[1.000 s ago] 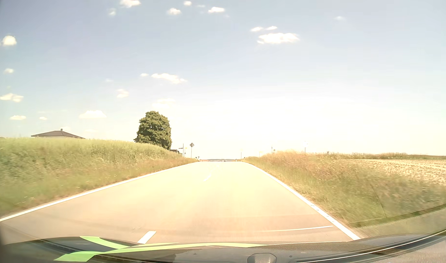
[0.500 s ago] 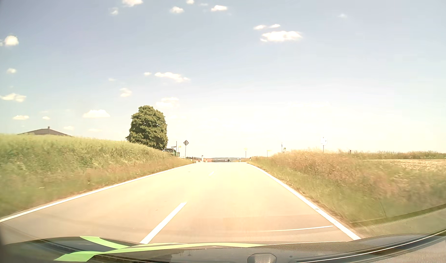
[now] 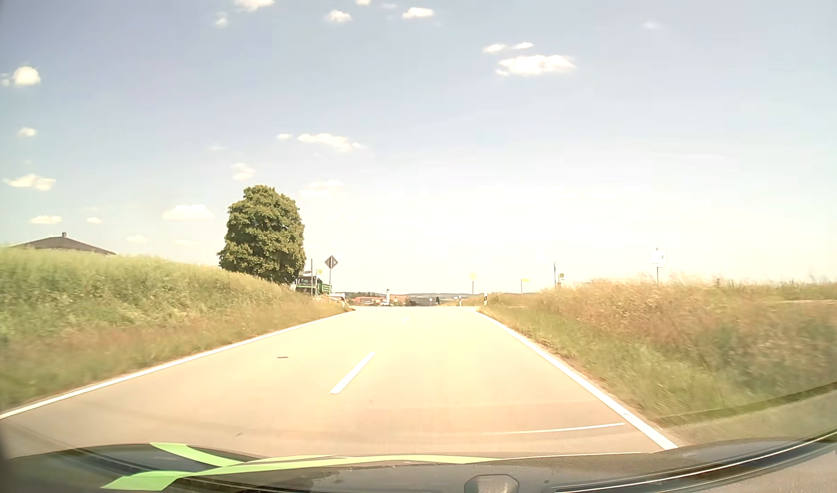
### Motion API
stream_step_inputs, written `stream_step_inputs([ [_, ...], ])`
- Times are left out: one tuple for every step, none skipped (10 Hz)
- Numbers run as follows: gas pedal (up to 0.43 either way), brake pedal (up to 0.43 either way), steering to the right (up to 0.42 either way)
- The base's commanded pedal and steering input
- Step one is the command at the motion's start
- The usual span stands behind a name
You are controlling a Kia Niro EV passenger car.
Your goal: Follow the waypoints while adhering to traffic rules and regulations
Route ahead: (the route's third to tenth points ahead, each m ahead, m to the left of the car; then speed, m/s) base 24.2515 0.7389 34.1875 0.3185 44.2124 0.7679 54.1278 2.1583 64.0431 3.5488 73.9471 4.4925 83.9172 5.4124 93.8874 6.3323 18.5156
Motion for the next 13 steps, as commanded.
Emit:
stream_step_inputs([
  [0.067, 0.0, -0.009],
  [0.0, 0.0, -0.009],
  [0.0, 0.0, -0.009],
  [0.0, 0.0, -0.01],
  [0.0, 0.0, -0.012],
  [0.0, 0.0, -0.011],
  [0.0, 0.0, -0.01],
  [0.079, 0.0, -0.006],
  [0.087, 0.0, -0.003],
  [0.118, 0.0, -0.003],
  [0.177, 0.0, -0.004],
  [0.209, 0.0, -0.004],
  [0.228, 0.0, -0.004],
])
